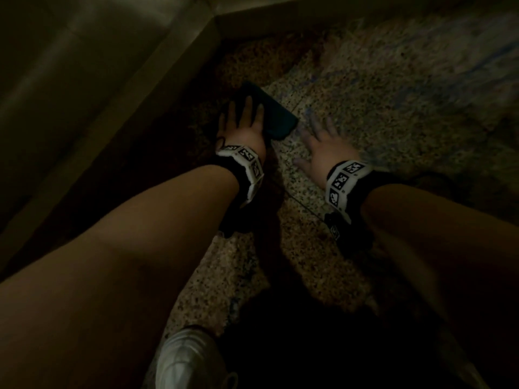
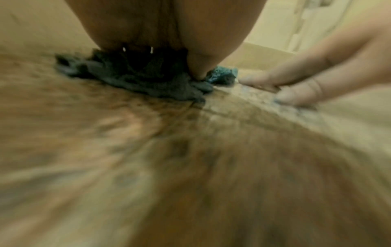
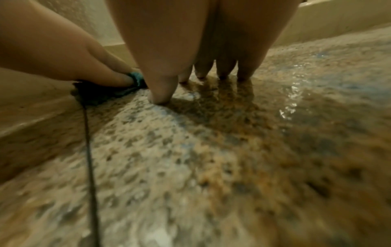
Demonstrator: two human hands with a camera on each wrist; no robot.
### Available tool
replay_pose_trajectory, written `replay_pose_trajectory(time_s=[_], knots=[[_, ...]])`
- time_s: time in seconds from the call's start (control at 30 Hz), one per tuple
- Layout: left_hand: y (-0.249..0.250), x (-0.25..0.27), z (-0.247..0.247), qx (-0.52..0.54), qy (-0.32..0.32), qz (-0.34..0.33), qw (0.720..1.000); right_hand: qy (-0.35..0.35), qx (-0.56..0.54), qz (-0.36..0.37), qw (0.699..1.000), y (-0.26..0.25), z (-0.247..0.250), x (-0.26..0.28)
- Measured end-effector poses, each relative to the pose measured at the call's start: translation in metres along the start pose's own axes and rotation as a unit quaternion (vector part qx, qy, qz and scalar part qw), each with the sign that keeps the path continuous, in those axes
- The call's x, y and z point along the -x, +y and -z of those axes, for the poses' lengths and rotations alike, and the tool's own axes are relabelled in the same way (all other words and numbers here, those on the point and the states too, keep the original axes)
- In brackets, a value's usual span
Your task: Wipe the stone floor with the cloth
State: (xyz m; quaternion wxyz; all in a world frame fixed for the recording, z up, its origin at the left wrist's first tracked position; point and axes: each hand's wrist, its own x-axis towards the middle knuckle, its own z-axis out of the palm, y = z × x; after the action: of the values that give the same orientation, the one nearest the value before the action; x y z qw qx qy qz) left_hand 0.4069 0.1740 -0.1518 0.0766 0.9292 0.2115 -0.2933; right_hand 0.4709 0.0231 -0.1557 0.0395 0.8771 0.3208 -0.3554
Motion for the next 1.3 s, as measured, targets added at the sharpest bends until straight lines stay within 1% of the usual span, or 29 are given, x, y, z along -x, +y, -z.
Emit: replay_pose_trajectory(time_s=[0.1,0.17,0.23,0.3,0.4,0.47,0.63,0.73,0.8,0.83,0.9,0.97,1.03,1.17,1.2,1.3], knots=[[-0.006,0.019,-0.01,-0.049,-0.014,-0.051,0.997,0.028,-0.004,0.004,1.0,0.004,-0.001,0.006],[-0.006,0.039,-0.023,-0.075,-0.034,-0.085,0.993,0.05,0.005,-0.031,0.998,0.012,-0.004,0.015],[-0.004,0.054,-0.033,-0.099,-0.058,-0.105,0.988,0.035,0.013,-0.09,0.995,0.027,-0.007,0.024],[-0.006,0.057,-0.035,-0.115,-0.075,-0.11,0.984,-0.006,0.002,-0.122,0.993,0.037,-0.009,0.031],[-0.005,0.05,-0.025,-0.132,-0.094,-0.108,0.981,-0.029,0.001,-0.115,0.993,0.04,-0.006,0.033],[0.0,0.044,-0.018,-0.119,-0.099,-0.1,0.983,-0.03,-0.005,-0.115,0.993,0.038,-0.005,0.032],[0.032,0.018,0.001,-0.051,-0.072,-0.057,0.995,-0.028,-0.03,-0.112,0.993,0.041,-0.007,0.031],[0.053,0.01,0.009,-0.06,-0.068,-0.038,0.995,-0.025,-0.027,-0.109,0.993,0.044,-0.009,0.029],[0.055,0.011,0.007,-0.072,-0.065,-0.036,0.995,-0.025,-0.028,-0.109,0.993,0.045,-0.01,0.028],[0.053,0.014,0.005,-0.083,-0.064,-0.047,0.993,-0.024,-0.034,-0.108,0.993,0.046,-0.01,0.028],[0.046,0.023,-0.003,-0.121,-0.072,-0.092,0.986,-0.019,-0.042,-0.103,0.994,0.047,-0.01,0.03],[0.038,0.04,-0.015,-0.157,-0.089,-0.137,0.974,-0.013,-0.037,-0.095,0.995,0.048,-0.012,0.032],[0.034,0.057,-0.027,-0.17,-0.106,-0.167,0.965,-0.01,-0.024,-0.085,0.996,0.049,-0.014,0.036],[0.028,0.071,-0.036,-0.171,-0.127,-0.189,0.959,-0.039,0.01,-0.076,0.996,0.055,-0.008,0.044],[0.027,0.07,-0.035,-0.172,-0.126,-0.193,0.958,-0.044,0.021,-0.091,0.995,0.059,-0.006,0.046],[0.026,0.063,-0.033,-0.181,-0.124,-0.197,0.956,-0.034,0.034,-0.169,0.984,0.071,-0.009,0.056]])
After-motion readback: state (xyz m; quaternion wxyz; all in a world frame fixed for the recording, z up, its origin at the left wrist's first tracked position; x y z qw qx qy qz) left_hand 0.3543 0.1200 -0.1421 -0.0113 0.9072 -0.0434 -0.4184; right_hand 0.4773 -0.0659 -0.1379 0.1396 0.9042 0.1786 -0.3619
